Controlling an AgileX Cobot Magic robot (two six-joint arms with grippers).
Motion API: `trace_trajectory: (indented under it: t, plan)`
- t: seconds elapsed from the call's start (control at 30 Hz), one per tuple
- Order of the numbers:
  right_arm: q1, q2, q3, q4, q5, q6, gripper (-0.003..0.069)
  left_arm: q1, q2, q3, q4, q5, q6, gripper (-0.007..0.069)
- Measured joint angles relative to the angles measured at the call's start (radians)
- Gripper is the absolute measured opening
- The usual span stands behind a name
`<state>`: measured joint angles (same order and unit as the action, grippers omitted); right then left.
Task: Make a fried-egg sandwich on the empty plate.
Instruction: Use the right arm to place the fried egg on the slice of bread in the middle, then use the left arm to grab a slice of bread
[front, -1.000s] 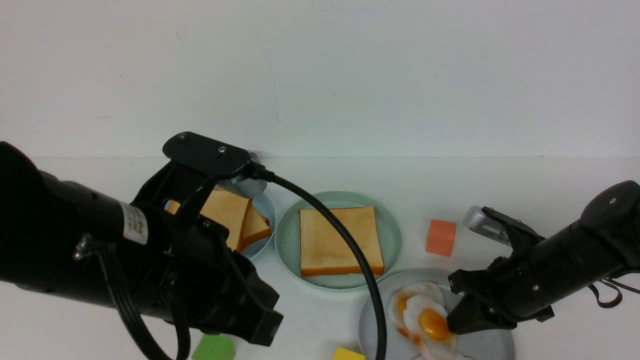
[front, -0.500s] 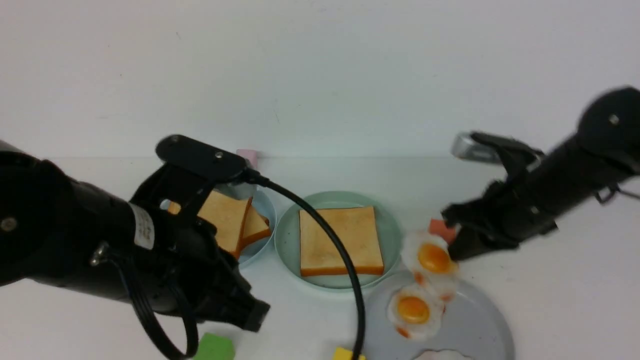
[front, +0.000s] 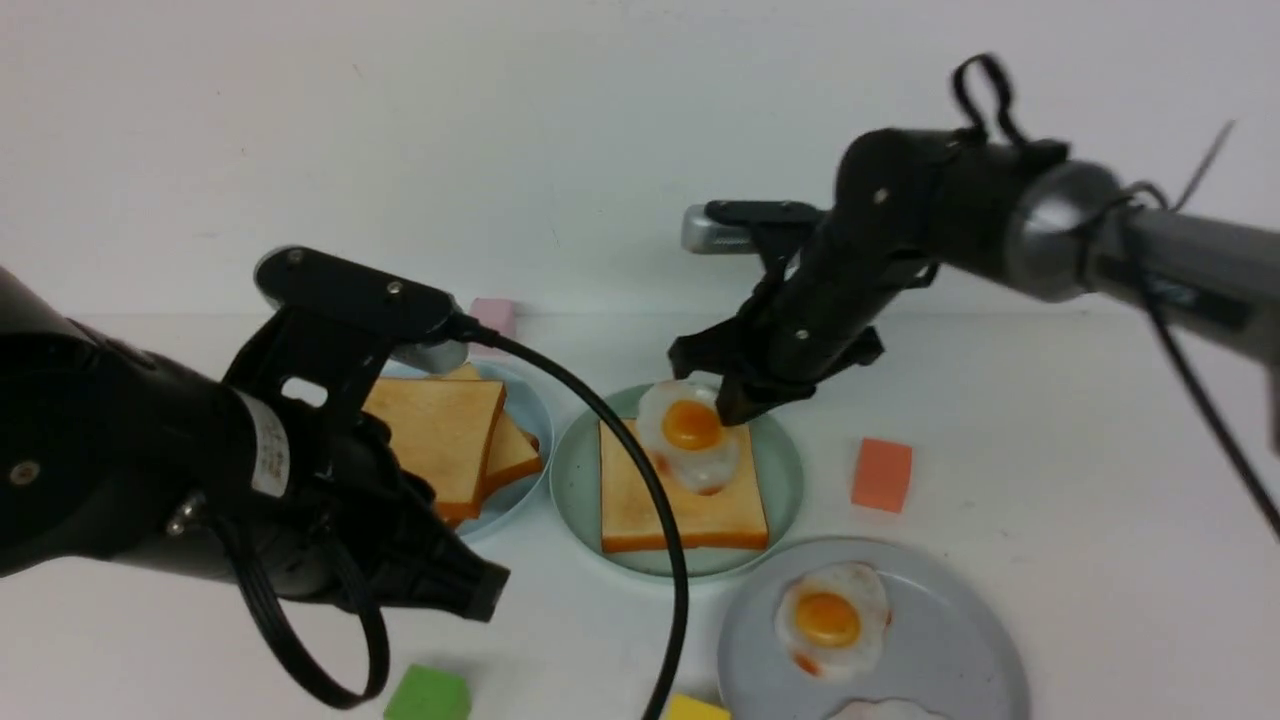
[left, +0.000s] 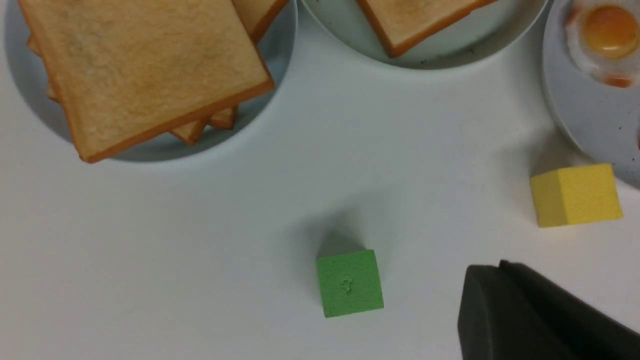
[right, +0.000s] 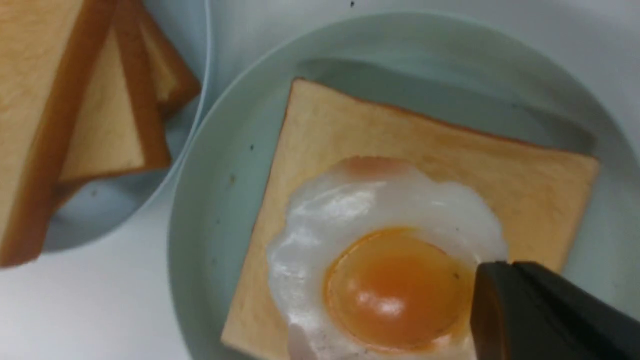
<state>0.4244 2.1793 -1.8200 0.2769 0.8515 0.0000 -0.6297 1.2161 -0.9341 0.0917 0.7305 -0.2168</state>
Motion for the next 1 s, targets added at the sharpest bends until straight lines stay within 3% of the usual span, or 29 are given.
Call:
trace_trajectory:
  t: [0.23, 0.47, 0.6, 0.73, 1.0]
  plan:
    - [0.002, 0.051, -0.013, -0.019, -0.016, 0.048, 0.0101, 0.0, 0.0, 0.0, 0.0, 0.026, 0.0, 0.0024]
    - [0.002, -0.012, -0.023, -0.019, 0.062, 0.04, 0.0347, 0.0, 0.0, 0.0, 0.012, 0.005, -0.091, 0.003]
    - [0.002, -0.127, -0.028, -0.015, 0.097, -0.02, 0.0412, 0.035, 0.0, -0.017, 0.022, 0.004, -0.153, 0.0032]
    - [0.002, -0.326, -0.033, 0.043, 0.155, -0.096, 0.0421, 0.227, 0.012, -0.08, -0.043, 0.014, -0.156, 0.0034]
    - [0.042, -0.549, 0.082, 0.208, 0.283, -0.258, 0.0327, 0.64, 0.193, -0.105, -0.518, 0.058, 0.109, 0.0082]
